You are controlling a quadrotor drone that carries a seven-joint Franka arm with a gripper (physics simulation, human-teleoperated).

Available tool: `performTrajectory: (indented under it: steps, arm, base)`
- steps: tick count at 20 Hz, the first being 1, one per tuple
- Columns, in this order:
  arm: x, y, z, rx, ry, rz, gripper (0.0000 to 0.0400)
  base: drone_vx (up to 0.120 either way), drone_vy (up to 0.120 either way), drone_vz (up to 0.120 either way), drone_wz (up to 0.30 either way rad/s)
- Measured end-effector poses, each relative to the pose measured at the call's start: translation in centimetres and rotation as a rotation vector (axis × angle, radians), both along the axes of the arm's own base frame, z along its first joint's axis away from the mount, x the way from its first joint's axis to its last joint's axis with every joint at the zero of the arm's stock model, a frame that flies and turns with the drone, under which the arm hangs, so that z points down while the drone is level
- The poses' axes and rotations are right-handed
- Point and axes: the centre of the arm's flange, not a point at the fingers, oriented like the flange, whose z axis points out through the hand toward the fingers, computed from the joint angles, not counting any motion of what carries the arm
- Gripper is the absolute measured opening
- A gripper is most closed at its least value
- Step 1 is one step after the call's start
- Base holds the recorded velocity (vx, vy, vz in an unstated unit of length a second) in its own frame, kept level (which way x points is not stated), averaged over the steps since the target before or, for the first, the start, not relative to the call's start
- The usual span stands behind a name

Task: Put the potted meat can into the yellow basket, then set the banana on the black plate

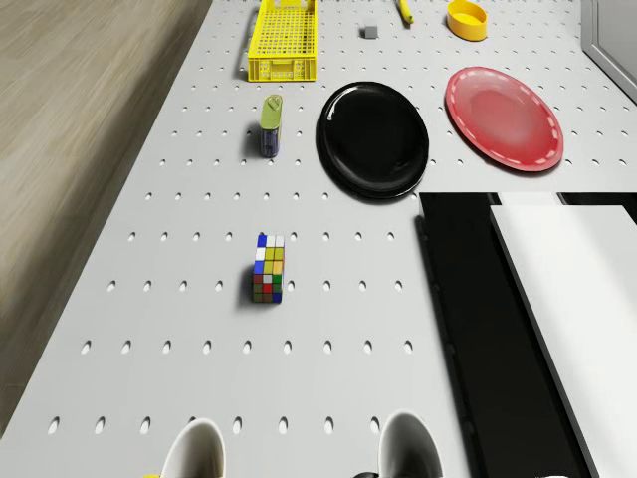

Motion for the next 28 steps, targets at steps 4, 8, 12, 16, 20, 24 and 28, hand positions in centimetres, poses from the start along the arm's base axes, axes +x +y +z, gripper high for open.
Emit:
performTrajectory:
  steps: [4,8,12,16,20,24,28]
  arm:
    - [-0.03,0.01,0.02,-0.001,-0.003,0.0,0.04]
    - [-0.06,0.02,0.02,-0.002,-0.006,0.0,0.04]
    - [-0.09,0.04,0.03,-0.004,-0.009,0.0,0.04]
    - [-0.12,0.08,0.03,-0.008,-0.012,0.0,0.04]
    - [-0.15,0.16,0.02,-0.017,-0.015,0.0,0.04]
    - [-0.18,0.33,0.02,-0.033,-0.018,-0.001,0.04]
    - [-0.21,0.65,0.0,-0.066,-0.021,-0.001,0.04]
  base:
    - [0.12,0.12,0.0,0.0]
    - [0.12,0.12,0.0,0.0]
    - [0.12,0.12,0.0,0.0]
    - [0.12,0.12,0.0,0.0]
    - [0.12,0.12,0.0,0.0]
    - [0.12,0.12,0.0,0.0]
    - [0.12,0.09,0.0,0.0]
